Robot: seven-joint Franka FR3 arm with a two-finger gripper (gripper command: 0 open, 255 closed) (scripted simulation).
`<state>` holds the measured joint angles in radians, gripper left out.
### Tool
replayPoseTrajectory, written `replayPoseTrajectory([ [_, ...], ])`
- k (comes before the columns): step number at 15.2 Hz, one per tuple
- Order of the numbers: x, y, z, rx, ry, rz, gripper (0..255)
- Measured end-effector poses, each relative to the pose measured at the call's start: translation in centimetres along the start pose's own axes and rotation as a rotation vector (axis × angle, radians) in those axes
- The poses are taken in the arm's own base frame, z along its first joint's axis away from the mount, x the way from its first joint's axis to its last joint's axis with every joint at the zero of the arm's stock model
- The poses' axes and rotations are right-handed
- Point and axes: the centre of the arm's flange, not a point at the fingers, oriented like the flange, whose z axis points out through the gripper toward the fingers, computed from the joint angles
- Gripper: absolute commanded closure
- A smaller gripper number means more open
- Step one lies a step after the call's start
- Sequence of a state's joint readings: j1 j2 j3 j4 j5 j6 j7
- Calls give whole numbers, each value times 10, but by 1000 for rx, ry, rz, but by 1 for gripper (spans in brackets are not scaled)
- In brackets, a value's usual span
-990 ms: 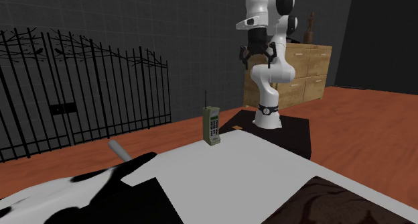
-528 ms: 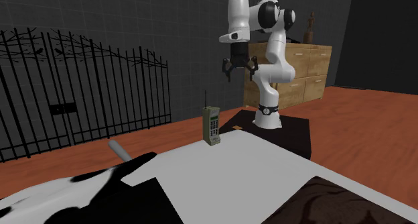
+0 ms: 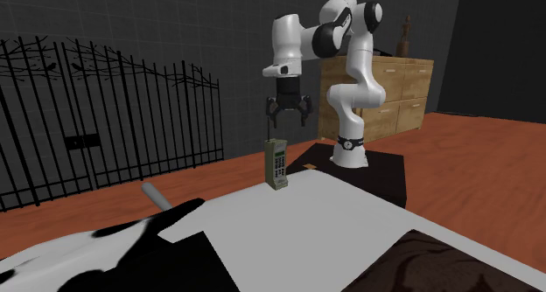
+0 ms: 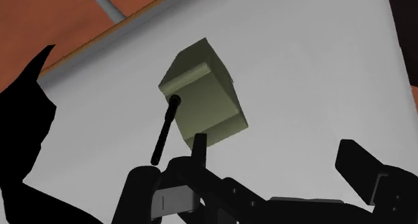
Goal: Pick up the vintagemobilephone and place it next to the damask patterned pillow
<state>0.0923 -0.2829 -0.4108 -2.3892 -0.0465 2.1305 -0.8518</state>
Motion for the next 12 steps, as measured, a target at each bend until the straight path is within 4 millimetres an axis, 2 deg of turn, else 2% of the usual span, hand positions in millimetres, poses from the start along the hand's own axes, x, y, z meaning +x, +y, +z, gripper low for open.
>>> replayPoseTrajectory([
  [3, 11, 28, 11, -25, 12, -84, 0],
  [5, 16, 39, 16, -51, 28, -104, 0],
  [8, 12, 38, 42, -18, 2, -109, 0],
  [12, 12, 37, 59, -9, -5, -110, 0],
])
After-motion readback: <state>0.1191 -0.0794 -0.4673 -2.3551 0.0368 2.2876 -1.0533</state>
